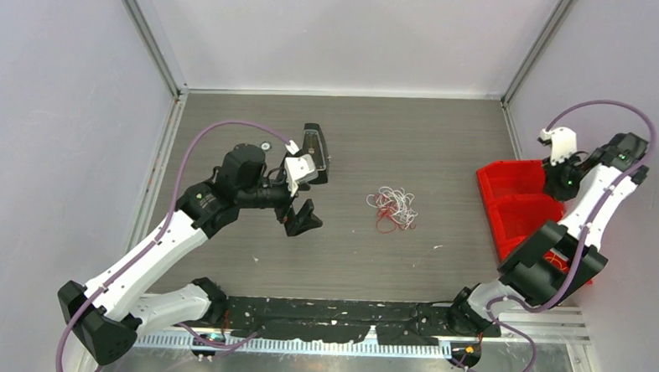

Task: Untangle the cables

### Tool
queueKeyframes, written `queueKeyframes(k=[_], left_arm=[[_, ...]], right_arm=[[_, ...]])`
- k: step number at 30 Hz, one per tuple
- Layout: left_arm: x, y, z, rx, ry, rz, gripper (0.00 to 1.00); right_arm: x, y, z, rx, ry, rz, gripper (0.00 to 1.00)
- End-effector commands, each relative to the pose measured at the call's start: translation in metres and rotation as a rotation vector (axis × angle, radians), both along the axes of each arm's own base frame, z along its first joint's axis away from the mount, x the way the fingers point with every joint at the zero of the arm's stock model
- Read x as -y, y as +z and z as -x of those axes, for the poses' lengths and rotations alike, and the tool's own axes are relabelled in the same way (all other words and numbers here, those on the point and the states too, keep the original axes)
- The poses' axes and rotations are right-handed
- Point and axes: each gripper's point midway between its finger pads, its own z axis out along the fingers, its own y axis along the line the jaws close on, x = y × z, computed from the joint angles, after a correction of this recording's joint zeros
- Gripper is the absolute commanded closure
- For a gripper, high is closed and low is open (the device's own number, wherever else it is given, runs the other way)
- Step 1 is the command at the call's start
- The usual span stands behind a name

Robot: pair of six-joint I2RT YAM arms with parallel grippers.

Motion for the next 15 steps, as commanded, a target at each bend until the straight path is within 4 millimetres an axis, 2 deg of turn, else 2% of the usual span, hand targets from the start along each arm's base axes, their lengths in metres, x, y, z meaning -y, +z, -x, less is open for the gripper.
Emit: queueKeyframes(k=[1,5,11,15], left_arm=[[-0.001,0.012,0.0,0.035,-0.01,0.011,0.01],[-0.004,0.011,0.001,0.052,-0.008,0.005,0.0],[-0.001,0.011,-0.001,0.042,-0.01,0.007,0.0],[0.001,0.01,-0.002,0.039,-0.015,0.008,0.0]], right_arm=[[0.004,-0.021,-0.008,0.015,0.022,0.046,0.95],[0.018,-0.047,0.007,-0.071,0.017,0.092,0.94],[0.058,-0.063,0.016,-0.14,-0.021,0.237,0.95],[0.066,-0.069,0.011,-0.153,-0.024,0.282,0.94]])
